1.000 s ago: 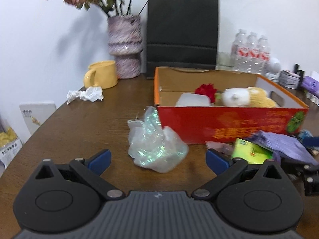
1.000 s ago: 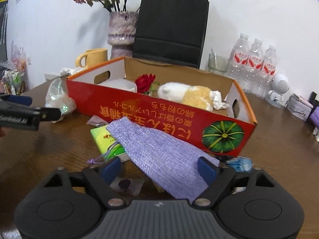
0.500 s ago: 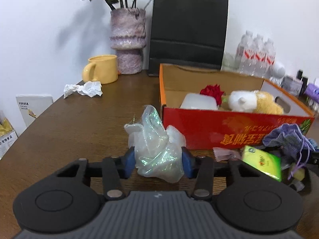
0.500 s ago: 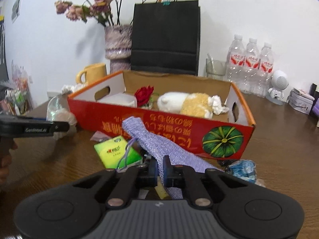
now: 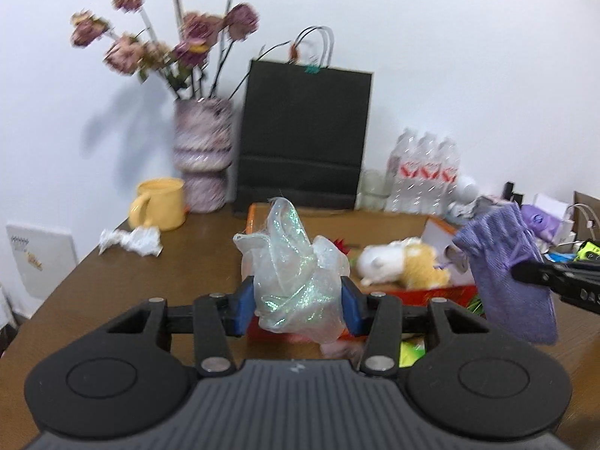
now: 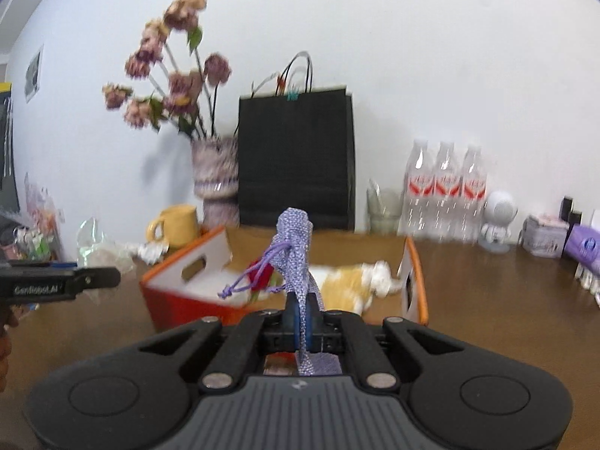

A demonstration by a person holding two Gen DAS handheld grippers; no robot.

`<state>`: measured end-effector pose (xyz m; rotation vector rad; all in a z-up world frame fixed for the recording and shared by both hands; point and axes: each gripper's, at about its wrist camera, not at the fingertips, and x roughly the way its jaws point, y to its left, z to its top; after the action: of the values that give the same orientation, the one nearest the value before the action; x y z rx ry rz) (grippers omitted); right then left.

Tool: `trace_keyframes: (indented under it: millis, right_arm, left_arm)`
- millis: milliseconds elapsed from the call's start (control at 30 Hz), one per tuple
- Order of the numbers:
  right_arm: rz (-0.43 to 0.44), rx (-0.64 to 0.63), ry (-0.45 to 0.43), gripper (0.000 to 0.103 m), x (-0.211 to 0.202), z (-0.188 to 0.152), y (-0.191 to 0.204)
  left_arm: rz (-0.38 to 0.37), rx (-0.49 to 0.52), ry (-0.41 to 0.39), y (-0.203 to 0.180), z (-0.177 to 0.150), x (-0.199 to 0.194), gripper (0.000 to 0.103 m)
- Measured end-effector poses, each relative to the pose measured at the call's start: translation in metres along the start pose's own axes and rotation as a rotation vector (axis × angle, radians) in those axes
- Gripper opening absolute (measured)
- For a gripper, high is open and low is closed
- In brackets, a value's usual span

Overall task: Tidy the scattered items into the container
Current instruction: 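Drop the plastic bag and purple pouch into the box, opening both grippers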

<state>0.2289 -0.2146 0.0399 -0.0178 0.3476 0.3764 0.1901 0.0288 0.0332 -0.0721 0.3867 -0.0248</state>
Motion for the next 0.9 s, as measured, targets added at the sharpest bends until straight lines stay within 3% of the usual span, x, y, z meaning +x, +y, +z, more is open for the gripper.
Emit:
trace_keyframes:
  millis: [267, 433, 633, 900]
  right_arm:
    - [-0.025, -0.009, -0.071, 0.002, 0.036, 0.056, -0.015]
    - [-0.112, -0.118, -0.085, 0.002, 0.078, 0.074, -0.013]
    - [-0.174, -0.238, 0.023, 0.002, 0.148, 0.056, 0.003]
    - [-0.014, -0.011, 0.192, 0.002, 0.193, 0.026, -0.024]
  left_arm:
    - [-0.071, -0.015, 0.015, -0.018, 0.045, 0.044, 0.047]
    - [-0.044, -0.011, 0.081, -0.028, 0.062, 0.093, 0.047]
    - [0.023, 0.011, 0.168, -0.036, 0.064, 0.152, 0.047]
    - [0.078, -0.004, 0.271, -0.036, 0.042, 0.195, 0.048]
